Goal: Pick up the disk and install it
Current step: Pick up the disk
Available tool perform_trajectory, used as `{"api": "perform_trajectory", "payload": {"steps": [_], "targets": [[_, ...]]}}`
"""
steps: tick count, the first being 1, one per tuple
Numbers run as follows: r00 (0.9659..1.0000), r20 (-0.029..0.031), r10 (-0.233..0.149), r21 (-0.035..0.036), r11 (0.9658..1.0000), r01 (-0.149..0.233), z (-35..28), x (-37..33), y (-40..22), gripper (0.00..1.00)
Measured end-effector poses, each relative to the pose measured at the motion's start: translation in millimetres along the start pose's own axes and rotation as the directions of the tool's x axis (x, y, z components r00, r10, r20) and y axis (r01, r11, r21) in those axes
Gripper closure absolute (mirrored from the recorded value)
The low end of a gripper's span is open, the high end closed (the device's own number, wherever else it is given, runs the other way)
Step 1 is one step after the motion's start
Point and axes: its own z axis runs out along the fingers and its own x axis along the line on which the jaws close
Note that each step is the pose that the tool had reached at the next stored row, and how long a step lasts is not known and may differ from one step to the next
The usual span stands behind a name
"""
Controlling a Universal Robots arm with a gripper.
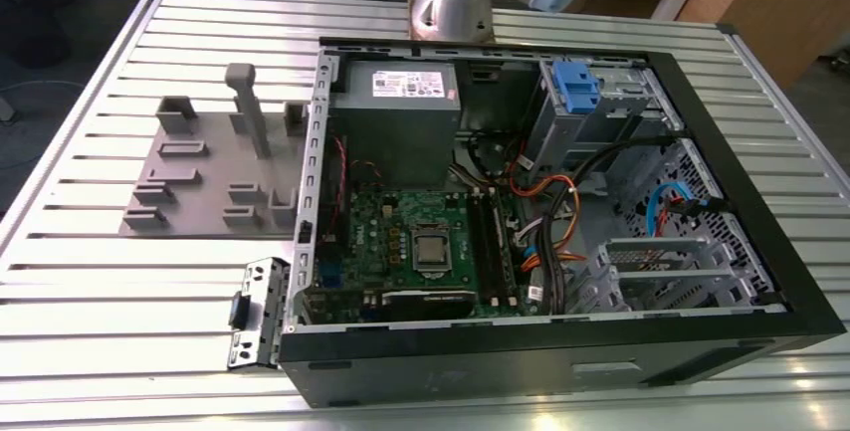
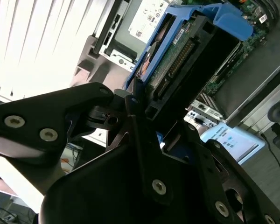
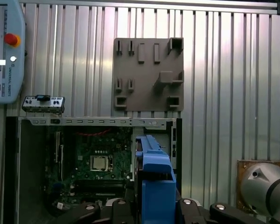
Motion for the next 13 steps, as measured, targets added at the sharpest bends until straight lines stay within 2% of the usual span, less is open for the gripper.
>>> {"api": "perform_trajectory", "payload": {"steps": [13], "targets": [[1.0000,0.0000,0.000,-0.0007,1.0000,0.000,-0.4,11.6,-26.4,0.64]]}}
